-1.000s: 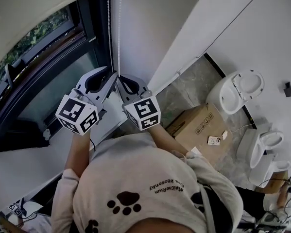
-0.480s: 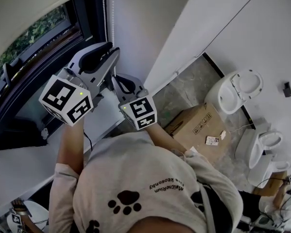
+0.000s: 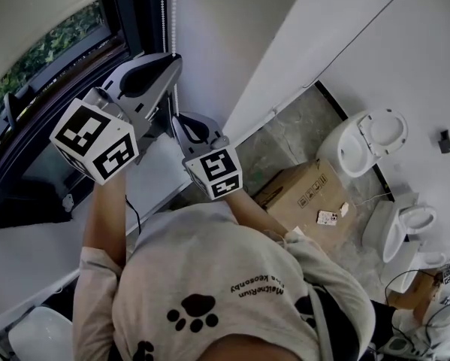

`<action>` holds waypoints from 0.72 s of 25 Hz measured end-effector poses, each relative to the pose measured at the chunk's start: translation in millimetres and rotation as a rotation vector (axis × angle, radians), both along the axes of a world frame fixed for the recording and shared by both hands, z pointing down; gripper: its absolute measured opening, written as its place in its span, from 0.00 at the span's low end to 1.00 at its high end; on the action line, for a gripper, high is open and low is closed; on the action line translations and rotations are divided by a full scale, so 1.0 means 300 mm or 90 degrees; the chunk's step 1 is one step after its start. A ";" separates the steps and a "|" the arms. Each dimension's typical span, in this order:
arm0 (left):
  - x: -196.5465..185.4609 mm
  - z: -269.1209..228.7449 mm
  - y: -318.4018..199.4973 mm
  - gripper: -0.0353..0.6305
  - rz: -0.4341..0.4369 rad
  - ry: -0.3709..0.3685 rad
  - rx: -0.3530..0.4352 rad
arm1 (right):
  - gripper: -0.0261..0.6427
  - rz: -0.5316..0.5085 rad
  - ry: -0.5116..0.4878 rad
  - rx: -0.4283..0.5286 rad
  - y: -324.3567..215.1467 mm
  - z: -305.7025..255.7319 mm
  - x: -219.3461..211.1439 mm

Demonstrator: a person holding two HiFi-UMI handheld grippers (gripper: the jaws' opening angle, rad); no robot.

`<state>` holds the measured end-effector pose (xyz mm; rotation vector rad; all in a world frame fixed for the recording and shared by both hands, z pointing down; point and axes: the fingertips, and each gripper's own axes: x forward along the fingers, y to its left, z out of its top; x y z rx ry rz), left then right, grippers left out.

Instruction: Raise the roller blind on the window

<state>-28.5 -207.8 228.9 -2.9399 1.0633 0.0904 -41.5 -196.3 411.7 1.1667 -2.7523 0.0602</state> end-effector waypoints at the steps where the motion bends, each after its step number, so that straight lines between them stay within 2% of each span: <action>1: -0.001 0.015 -0.002 0.06 -0.005 -0.011 -0.002 | 0.05 -0.002 0.000 -0.010 0.001 0.015 -0.001; 3: 0.003 0.059 -0.003 0.06 -0.008 -0.027 -0.011 | 0.05 -0.001 0.006 -0.029 0.005 0.062 0.000; 11: 0.003 0.247 0.002 0.06 -0.009 -0.021 -0.078 | 0.05 0.001 0.061 -0.074 0.011 0.251 0.015; 18: 0.009 0.382 0.003 0.06 -0.002 -0.012 -0.131 | 0.05 0.004 0.082 -0.122 0.020 0.379 0.025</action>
